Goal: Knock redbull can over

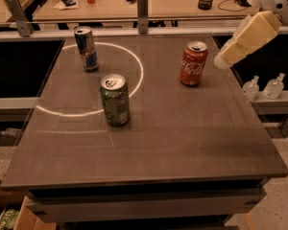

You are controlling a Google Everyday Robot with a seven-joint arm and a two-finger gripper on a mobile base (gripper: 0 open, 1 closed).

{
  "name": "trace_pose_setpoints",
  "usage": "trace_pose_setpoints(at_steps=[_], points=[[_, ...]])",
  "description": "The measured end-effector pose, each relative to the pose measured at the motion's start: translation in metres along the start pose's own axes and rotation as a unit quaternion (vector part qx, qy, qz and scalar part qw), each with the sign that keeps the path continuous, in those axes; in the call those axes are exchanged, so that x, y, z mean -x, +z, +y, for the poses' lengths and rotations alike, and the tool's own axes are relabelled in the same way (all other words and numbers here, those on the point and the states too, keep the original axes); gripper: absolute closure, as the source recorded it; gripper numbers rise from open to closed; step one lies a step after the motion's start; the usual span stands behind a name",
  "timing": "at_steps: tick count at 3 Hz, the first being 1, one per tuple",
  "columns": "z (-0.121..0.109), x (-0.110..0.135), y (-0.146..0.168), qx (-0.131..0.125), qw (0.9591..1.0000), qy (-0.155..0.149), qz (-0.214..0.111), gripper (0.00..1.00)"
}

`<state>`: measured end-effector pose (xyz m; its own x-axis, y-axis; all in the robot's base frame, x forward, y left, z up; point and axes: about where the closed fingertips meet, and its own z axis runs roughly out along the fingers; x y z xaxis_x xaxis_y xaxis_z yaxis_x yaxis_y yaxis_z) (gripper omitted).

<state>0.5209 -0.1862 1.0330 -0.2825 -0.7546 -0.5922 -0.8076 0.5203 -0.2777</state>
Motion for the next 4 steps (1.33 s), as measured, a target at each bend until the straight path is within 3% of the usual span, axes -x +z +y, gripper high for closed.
trace_pose_setpoints(at_steps=[1,2,3,4], points=[[-0.007,0.022,0.012,0.003,0.9961,0.036,-0.08,0.0],[-0.011,0.048,0.023,0.002,0.9866,0.044,-0.157,0.0],[-0.019,0.087,0.041,-0.01,0.9827,0.031,-0.182,0.0],[-0.019,0.087,0.045,-0.014,0.9842,0.029,-0.174,0.0]])
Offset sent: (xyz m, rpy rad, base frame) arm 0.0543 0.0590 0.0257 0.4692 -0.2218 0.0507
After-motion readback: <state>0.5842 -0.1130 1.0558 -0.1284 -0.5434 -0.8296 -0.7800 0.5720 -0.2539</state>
